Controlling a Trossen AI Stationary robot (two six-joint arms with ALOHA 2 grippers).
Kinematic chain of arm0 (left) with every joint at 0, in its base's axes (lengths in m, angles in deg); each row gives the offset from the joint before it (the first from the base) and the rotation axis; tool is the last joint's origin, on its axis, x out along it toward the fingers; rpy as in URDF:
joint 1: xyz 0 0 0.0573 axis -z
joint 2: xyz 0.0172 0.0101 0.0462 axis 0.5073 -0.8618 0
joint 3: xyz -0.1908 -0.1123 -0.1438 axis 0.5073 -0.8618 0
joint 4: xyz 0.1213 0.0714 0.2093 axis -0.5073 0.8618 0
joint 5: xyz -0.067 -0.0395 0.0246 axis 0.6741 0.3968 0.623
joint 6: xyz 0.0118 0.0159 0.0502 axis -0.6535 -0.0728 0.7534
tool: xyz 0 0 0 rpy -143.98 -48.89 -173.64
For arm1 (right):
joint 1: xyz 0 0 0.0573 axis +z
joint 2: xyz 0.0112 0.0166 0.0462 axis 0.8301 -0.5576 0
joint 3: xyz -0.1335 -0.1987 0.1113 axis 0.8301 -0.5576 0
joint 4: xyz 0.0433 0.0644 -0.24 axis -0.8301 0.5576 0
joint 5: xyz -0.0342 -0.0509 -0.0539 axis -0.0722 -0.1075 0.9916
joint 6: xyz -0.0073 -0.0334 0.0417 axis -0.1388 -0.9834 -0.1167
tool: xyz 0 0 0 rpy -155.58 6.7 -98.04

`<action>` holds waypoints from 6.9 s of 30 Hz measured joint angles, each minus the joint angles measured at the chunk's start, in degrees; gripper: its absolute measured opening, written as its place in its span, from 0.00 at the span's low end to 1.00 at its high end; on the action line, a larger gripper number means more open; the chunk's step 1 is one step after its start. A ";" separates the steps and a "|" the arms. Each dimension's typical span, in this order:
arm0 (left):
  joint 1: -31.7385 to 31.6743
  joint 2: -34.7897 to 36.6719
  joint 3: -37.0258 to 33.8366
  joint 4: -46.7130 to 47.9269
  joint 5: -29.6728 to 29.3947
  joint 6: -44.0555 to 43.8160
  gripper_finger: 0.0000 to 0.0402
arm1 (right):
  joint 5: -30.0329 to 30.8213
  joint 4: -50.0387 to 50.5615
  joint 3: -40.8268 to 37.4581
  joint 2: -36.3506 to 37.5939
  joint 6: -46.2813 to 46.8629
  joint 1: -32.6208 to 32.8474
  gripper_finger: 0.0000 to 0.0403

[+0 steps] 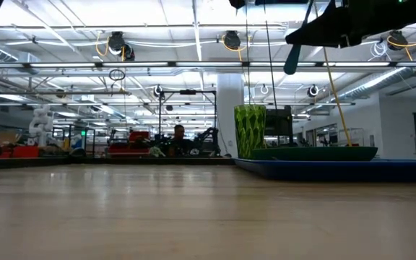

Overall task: Pick and place plate/cup/fork/spoon on tray
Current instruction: Put the blue spoon on the blue tray to the left of the blue fork

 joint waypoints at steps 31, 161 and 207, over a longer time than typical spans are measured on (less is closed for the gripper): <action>2.70 8.77 0.02 10.56 26.49 10.36 0.01 | -32.69 7.09 1.98 9.22 0.48 0.66 0.18; -1.81 6.64 0.07 19.61 20.78 0.40 0.17 | -17.28 22.07 1.85 16.30 1.44 2.43 0.07; 2.21 12.16 -0.04 71.90 6.77 -28.91 0.27 | -54.45 79.21 18.89 -5.32 18.60 -19.65 0.08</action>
